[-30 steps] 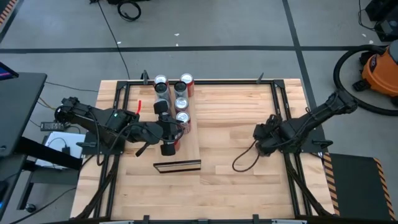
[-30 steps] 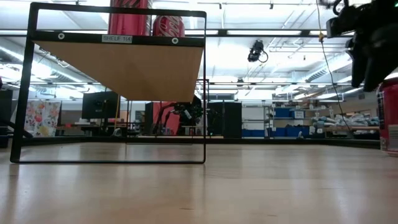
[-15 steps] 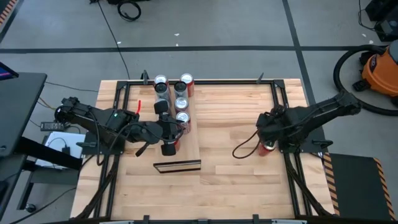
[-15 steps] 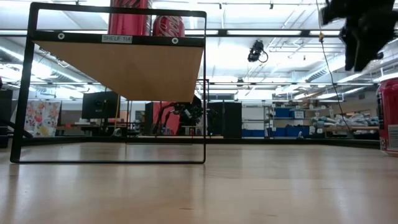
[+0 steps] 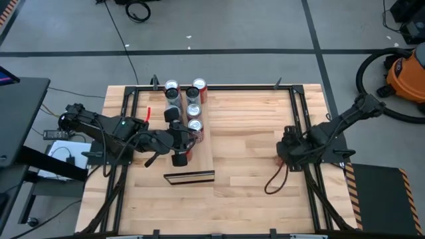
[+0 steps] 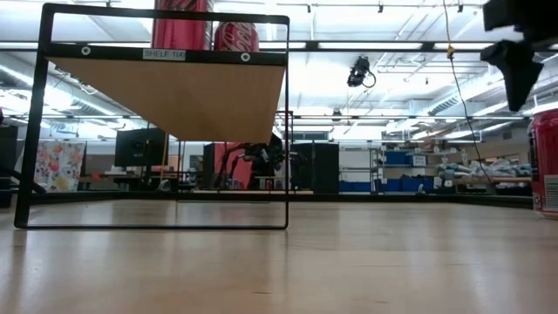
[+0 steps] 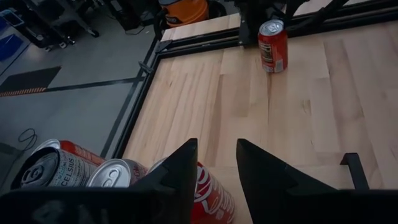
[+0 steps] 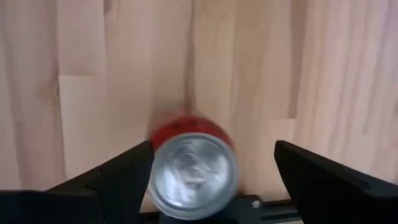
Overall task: Place canned beverage on shelf
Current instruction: Align the red and black soda can with the other red and black soda can on the shelf
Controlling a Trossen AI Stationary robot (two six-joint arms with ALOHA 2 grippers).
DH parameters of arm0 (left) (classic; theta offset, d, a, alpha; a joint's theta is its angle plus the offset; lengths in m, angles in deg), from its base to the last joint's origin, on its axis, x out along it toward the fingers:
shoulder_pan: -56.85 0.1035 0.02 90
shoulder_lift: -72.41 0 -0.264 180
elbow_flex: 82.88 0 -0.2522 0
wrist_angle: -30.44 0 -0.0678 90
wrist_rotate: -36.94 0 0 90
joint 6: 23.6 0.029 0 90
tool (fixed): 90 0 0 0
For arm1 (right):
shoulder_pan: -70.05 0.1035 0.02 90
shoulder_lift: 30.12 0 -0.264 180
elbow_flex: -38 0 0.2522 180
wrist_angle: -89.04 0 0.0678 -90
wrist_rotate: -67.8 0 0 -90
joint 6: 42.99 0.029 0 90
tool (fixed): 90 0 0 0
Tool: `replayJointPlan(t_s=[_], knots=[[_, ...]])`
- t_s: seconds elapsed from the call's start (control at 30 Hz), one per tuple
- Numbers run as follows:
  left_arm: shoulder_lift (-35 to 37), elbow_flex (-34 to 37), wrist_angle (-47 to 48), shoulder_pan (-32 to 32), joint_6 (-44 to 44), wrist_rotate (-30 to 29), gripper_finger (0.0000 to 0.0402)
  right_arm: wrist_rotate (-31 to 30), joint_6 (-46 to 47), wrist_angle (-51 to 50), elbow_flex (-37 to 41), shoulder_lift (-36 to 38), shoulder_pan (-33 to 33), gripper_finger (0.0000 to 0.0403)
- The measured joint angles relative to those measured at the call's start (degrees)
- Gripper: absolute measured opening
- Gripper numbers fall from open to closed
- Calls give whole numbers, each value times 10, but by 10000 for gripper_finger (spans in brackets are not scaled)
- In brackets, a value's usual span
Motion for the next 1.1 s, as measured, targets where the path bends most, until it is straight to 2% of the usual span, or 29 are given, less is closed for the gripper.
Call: replayJointPlan(t_s=[0.43, 0.67, 0.9, 1.1], knots=[[0, 0, 0, 0, -1, 0, 121, 30, 4, -9, 25, -14, -7, 346], [0, 0, 1, 0, -1, 0, 121, 51, 51, -15, 25, -14, -14, 346], [0, 0, 1, 0, -1, 0, 121, 70, 58, 22, 76, -12, -14, 346], [0, 0, 1, 0, -1, 0, 121, 79, 96, 47, 82, -13, -21, 346]])
